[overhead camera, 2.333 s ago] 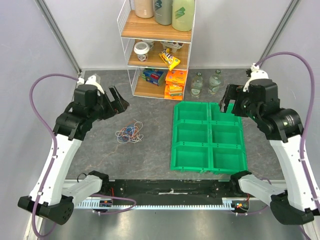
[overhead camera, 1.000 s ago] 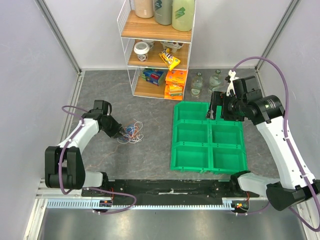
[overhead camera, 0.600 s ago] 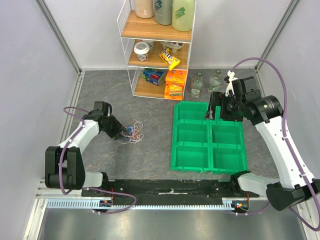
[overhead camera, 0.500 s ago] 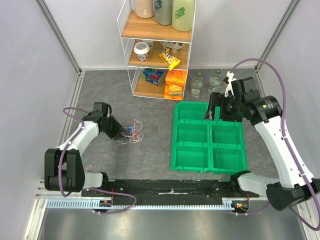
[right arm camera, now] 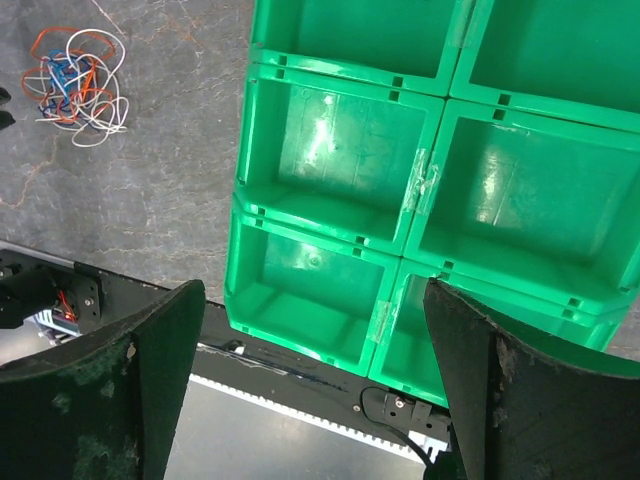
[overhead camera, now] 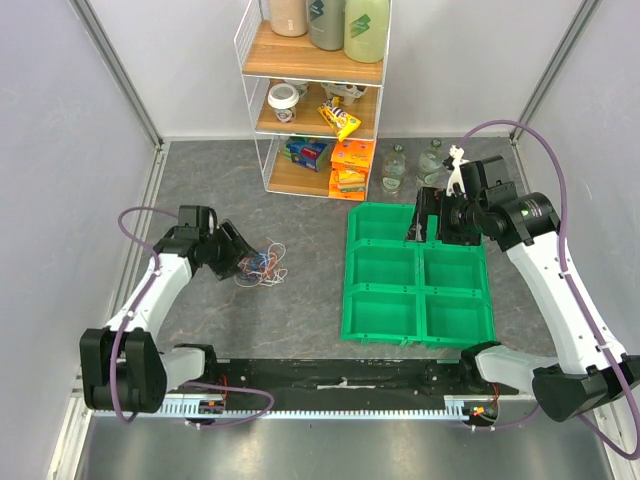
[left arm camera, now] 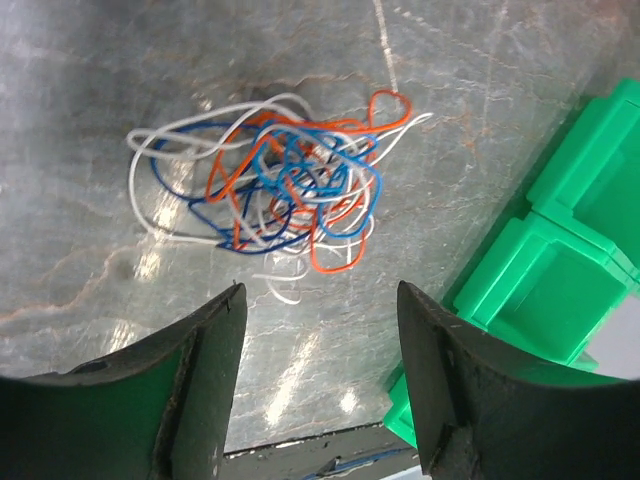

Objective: Untangle the cables

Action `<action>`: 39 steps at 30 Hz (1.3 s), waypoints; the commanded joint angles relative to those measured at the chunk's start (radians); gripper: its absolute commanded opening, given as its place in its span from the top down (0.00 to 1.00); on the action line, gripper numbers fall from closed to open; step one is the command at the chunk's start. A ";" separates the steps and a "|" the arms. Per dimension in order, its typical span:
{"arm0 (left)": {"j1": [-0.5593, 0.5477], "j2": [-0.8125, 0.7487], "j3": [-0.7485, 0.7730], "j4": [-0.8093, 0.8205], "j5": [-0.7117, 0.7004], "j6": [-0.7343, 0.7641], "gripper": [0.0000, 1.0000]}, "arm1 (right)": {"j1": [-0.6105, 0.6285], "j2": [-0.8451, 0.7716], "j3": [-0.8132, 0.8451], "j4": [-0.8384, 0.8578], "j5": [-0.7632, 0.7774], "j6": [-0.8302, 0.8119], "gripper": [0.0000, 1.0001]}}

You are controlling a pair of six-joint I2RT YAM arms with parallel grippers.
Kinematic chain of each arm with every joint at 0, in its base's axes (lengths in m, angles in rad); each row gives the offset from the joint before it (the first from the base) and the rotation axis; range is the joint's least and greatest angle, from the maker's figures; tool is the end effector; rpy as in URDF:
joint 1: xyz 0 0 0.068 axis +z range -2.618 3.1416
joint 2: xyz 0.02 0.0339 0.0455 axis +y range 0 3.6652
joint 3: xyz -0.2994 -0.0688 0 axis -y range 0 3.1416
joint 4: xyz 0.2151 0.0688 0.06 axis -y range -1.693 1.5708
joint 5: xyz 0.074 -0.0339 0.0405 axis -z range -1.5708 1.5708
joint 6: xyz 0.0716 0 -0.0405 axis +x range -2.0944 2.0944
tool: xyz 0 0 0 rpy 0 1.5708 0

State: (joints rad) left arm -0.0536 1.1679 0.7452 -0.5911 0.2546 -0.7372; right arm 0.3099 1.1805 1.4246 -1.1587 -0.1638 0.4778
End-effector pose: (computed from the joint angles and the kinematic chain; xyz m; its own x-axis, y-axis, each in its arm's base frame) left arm 0.1979 -0.0287 0.2338 -0.7518 -0.6111 -0.2477 -0.4330 0.7407 -0.5136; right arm 0.1760 0.0686 0.3860 -0.8520 0.2035 -0.4824 -0.0044 0.9186 0.3953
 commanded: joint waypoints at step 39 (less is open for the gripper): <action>-0.107 0.388 0.261 0.108 0.078 0.446 0.52 | 0.003 -0.073 -0.078 0.082 -0.149 0.004 0.02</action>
State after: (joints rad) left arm -0.1631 1.6051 1.0344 -0.4999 0.3538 -0.3309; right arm 0.3099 1.1198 1.3582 -1.1061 -0.2878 0.4797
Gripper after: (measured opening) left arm 0.507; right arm 0.982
